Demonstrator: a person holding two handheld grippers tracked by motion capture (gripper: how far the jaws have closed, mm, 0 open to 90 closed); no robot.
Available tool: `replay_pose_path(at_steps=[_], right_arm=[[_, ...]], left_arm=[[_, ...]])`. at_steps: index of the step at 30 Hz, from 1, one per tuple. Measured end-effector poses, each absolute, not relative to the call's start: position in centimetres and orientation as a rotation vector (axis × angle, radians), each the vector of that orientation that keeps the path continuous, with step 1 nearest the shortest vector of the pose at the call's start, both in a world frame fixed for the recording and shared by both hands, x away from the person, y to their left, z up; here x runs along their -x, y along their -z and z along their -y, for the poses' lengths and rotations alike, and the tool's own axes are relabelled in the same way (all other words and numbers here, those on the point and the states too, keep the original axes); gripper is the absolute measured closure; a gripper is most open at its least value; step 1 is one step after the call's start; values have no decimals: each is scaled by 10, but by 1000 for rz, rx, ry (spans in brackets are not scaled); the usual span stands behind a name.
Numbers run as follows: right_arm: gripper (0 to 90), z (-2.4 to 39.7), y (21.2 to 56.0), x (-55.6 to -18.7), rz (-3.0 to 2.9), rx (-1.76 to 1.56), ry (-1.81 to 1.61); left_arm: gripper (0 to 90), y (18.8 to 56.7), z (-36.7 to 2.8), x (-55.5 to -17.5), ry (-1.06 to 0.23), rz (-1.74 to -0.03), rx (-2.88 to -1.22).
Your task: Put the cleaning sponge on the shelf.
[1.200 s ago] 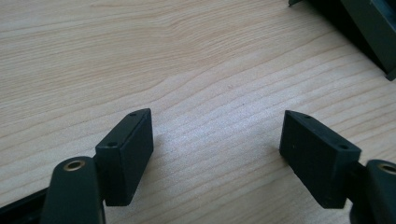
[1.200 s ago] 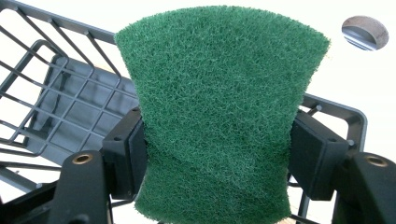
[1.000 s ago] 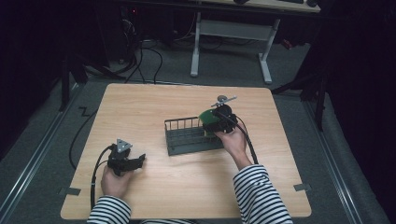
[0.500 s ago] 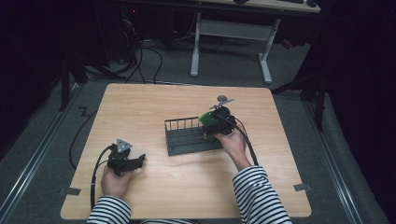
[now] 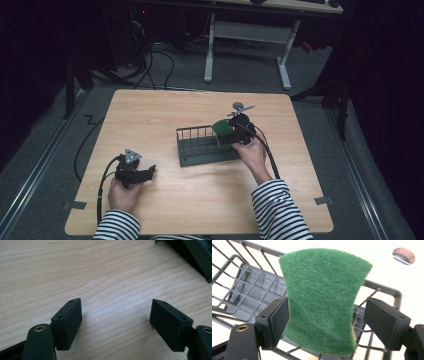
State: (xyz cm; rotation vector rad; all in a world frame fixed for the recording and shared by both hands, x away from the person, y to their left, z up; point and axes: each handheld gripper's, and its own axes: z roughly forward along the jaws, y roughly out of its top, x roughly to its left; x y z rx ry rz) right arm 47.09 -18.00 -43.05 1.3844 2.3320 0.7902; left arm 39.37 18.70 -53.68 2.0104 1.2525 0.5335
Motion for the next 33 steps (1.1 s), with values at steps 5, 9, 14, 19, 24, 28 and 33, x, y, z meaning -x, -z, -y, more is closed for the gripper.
replay_pose_path(at_steps=[5,9,14,19,24,28,33], right_arm=[[205,191,423,-467,-2295,-1390,-831],[216,199,419,-463,-2277,-1399,-854],[239,212,419,-458,-2252,-1425,-885],[248,226,415,-452,-2228,-1444,-898],[260,240,406,-444,-2183,-1435,-942],[274,254,405,-439,-2150,-1463,-954],[277,269,406,-433,-2129,-1488,-954]], left_arm=[[264,537,-187,-394,-533,-1252,-2012],[264,537,-187,-394,-533,-1252,-2012],[264,537,-187,-394,-533,-1252,-2011],[264,537,-187,-394,-534,-1252,-2012],[264,537,-187,-394,-534,-1253,-2011],[264,537,-187,-394,-533,-1253,-2011],[264,537,-187,-394,-533,-1253,-2011]])
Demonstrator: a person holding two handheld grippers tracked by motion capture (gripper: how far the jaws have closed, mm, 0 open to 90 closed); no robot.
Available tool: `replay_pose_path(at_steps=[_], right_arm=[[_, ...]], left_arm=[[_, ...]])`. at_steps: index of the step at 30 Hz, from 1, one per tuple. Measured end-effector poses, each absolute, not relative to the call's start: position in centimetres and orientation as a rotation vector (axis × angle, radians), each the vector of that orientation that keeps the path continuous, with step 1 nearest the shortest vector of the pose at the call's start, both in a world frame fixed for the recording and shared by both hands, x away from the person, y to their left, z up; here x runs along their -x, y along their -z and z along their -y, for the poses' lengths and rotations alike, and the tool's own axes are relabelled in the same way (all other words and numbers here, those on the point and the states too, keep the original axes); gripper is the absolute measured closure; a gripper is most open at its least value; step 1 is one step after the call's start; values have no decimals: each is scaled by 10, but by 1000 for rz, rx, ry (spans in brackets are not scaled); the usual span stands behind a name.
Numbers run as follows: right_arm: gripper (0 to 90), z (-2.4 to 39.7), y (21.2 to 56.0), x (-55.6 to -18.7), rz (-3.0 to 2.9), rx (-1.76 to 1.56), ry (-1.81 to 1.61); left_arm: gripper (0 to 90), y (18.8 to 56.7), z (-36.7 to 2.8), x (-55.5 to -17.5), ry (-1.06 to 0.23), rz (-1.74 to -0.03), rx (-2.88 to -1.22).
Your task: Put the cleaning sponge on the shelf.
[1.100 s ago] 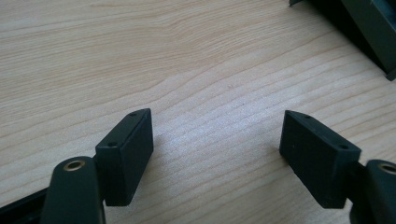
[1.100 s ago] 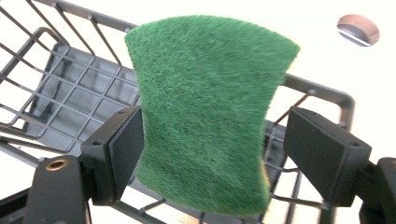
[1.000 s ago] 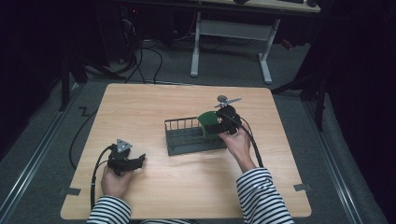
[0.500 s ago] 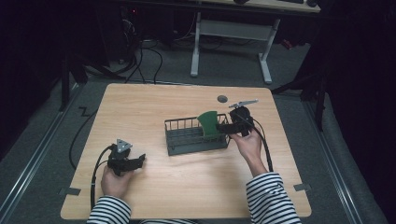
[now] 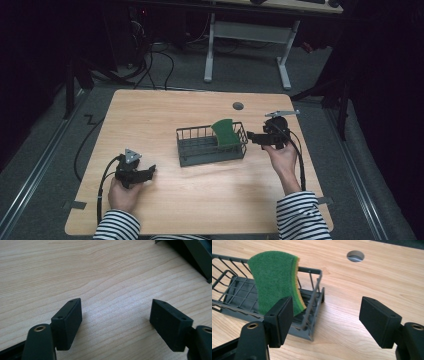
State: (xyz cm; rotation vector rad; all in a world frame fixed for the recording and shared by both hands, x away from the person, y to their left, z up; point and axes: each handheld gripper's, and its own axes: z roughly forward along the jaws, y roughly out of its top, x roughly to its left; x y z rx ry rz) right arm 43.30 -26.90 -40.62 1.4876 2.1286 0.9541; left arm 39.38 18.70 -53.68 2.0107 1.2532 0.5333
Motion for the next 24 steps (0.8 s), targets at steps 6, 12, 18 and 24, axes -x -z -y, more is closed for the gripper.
replay_pose_path(at_steps=[6,12,18,24], right_arm=[[281,281,398,-425,-2098,-1487,-976],[283,291,392,-414,-2075,-1477,-986],[287,298,385,-406,-2058,-1465,-998],[289,304,380,-396,-2045,-1458,-989]], left_arm=[[264,537,-187,-394,-534,-1253,-2011],[264,537,-187,-394,-534,-1253,-2011],[264,537,-187,-394,-533,-1253,-2011],[264,537,-187,-394,-533,-1253,-2011]])
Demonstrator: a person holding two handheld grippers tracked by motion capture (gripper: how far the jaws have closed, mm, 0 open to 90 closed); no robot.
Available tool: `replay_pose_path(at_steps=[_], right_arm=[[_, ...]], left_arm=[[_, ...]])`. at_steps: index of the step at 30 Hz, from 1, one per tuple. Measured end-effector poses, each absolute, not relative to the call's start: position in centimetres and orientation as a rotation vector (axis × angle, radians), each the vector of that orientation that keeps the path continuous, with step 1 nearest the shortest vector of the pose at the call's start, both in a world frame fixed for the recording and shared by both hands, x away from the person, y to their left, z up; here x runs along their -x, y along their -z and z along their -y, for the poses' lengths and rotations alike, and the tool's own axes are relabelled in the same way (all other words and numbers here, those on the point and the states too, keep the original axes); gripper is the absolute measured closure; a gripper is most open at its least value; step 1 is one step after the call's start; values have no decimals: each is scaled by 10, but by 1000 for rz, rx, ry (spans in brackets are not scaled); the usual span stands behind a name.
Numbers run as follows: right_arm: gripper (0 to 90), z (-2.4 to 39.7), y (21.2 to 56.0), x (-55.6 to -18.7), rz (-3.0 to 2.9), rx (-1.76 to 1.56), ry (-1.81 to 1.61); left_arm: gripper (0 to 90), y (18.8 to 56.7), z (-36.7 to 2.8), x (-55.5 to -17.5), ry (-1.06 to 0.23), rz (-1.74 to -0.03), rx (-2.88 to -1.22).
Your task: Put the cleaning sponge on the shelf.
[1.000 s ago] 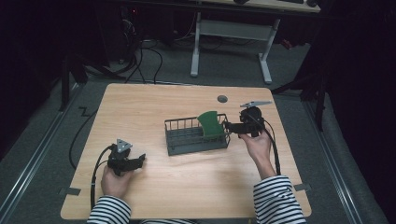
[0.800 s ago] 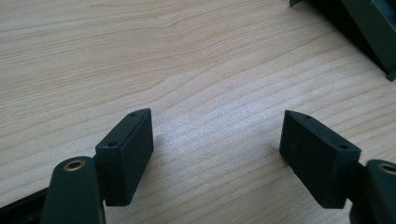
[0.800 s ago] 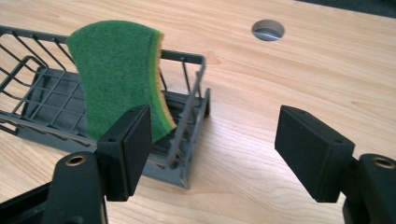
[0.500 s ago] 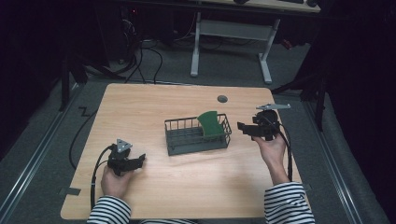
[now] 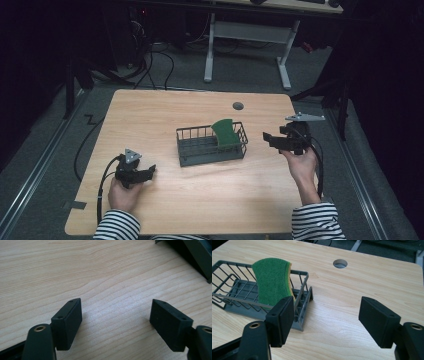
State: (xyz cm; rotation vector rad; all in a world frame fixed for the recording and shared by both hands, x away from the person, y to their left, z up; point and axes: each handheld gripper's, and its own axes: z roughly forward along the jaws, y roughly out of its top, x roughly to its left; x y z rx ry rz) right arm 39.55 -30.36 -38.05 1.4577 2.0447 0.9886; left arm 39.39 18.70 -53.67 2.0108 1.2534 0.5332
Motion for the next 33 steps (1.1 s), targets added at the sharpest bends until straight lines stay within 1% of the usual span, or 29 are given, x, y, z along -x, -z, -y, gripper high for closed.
replay_pose_path(at_steps=[4,23,33], right_arm=[[298,309,379,-389,-2027,-1452,-1017],[301,340,395,-354,-1974,-1503,-1022],[303,350,405,-338,-1942,-1522,-1034]], left_arm=[[264,537,-187,-394,-533,-1253,-2011],[264,537,-187,-394,-533,-1254,-2011],[263,537,-187,-394,-533,-1253,-2011]])
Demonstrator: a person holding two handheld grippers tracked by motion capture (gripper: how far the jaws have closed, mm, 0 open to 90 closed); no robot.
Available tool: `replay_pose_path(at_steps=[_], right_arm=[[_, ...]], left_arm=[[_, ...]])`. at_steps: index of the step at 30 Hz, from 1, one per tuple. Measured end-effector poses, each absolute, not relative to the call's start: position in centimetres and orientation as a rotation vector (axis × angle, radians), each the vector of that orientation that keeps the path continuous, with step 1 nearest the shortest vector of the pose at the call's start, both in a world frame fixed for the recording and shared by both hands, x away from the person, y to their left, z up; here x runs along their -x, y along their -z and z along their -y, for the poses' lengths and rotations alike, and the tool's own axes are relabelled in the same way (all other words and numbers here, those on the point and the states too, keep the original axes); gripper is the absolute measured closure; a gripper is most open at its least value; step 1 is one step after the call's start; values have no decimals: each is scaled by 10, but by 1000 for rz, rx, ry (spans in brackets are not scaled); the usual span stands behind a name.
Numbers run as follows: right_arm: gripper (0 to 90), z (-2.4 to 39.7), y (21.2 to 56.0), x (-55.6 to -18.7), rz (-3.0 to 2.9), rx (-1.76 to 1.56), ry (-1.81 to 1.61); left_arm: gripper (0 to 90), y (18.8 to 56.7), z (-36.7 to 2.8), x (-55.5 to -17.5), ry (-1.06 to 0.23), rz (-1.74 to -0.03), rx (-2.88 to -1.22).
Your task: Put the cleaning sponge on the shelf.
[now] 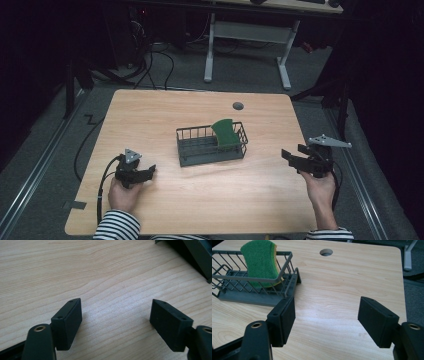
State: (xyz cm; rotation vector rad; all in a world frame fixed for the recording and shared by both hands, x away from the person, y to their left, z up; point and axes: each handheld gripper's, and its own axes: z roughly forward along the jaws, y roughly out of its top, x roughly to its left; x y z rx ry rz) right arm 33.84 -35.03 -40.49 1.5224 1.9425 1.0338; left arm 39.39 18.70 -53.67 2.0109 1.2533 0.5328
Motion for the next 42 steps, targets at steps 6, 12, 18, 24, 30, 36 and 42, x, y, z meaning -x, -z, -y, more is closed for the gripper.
replay_pose_path(at_steps=[6,12,18,24,30,36,42], right_arm=[[305,362,414,-330,-1904,-1562,-1070],[307,369,426,-325,-1887,-1585,-1090],[307,371,436,-323,-1884,-1604,-1090],[307,371,448,-322,-1879,-1623,-1082],[309,371,464,-321,-1879,-1645,-1076],[312,372,479,-324,-1880,-1674,-1088],[314,366,491,-327,-1900,-1681,-1050]], left_arm=[[263,537,-187,-394,-533,-1253,-2011],[263,537,-187,-394,-533,-1253,-2011],[263,537,-187,-394,-533,-1253,-2011],[263,537,-187,-394,-533,-1253,-2010],[263,537,-187,-394,-533,-1253,-2011],[263,537,-187,-394,-534,-1253,-2011],[264,537,-187,-394,-534,-1254,-2011]])
